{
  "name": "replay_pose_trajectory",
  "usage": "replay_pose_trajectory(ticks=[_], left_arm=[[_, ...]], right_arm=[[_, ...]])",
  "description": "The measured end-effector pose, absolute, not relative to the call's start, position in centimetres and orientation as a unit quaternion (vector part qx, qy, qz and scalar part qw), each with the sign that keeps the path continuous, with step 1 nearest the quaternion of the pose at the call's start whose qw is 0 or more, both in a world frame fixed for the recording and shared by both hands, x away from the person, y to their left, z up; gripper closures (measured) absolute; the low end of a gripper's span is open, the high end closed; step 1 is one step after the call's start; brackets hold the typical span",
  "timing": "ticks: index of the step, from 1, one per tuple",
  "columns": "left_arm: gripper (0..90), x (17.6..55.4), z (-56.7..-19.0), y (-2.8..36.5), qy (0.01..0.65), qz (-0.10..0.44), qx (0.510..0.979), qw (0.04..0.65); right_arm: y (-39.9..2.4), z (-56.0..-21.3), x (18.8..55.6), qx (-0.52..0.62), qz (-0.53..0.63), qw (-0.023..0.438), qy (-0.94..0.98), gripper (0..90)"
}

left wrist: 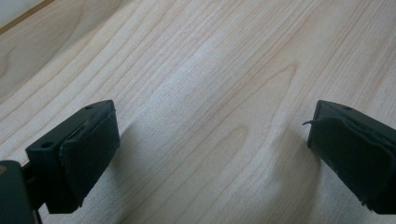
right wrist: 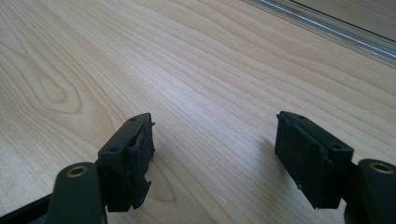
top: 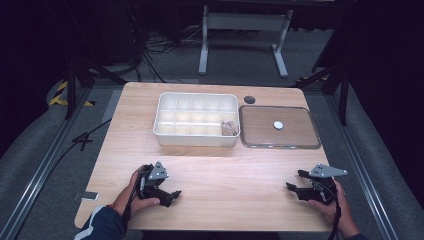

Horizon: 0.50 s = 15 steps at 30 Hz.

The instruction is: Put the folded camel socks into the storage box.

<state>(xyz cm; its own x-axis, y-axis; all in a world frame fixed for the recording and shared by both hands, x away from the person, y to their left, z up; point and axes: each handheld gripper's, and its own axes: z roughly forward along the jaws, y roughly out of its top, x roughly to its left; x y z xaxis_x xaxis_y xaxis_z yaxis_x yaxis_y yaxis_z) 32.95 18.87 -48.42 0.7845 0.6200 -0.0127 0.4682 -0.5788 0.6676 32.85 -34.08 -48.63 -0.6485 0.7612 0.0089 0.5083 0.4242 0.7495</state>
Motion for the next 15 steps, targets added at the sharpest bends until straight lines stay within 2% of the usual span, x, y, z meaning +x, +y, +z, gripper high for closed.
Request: replay_pose_trajectory(ticks=[15], left_arm=[[2.4,32.93,-48.41,18.86,0.310,0.112,0.881,0.339]], right_arm=[[-34.09,-48.63,32.86,0.385,0.374,0.169,0.827,27.6]])
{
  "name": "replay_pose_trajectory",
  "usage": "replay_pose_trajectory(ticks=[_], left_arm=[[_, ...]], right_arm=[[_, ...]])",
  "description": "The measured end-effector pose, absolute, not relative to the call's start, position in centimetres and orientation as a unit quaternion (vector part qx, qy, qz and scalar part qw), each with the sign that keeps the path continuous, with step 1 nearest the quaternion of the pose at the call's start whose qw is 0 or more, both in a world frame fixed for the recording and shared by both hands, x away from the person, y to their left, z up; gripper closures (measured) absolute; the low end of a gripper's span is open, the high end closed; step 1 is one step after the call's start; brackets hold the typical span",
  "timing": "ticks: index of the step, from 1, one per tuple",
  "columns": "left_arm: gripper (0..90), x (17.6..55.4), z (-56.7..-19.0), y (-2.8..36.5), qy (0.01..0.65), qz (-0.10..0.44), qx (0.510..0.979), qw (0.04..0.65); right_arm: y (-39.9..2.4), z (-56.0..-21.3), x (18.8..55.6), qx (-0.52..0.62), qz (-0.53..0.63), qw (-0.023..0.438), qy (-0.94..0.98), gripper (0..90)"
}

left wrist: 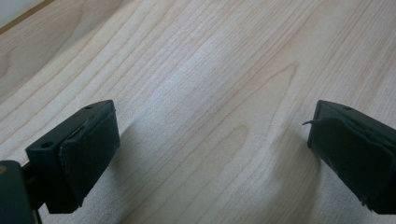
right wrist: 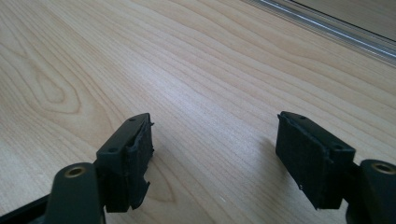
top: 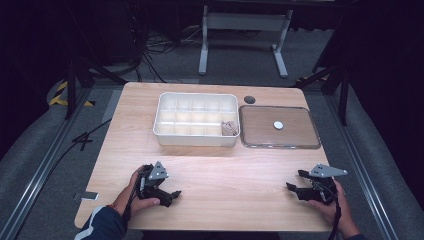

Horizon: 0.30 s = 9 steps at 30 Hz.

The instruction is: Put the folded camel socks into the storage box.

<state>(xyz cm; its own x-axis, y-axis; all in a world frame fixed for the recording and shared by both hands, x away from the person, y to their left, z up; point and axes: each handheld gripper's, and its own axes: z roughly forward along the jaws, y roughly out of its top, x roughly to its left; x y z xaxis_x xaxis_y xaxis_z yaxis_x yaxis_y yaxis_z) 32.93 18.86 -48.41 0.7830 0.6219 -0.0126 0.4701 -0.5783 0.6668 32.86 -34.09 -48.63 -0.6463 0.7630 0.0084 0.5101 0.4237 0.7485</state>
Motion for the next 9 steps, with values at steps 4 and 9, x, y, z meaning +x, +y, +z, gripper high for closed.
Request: replay_pose_trajectory(ticks=[4,9], left_arm=[[2.3,32.91,-48.41,18.84,0.310,0.113,0.881,0.339],[2.3,32.88,-48.42,18.84,0.312,0.113,0.880,0.339]], right_arm=[[-34.09,-48.63,32.86,0.385,0.374,0.169,0.827,27.6],[-34.09,-48.63,32.87,0.385,0.374,0.169,0.827,27.5]])
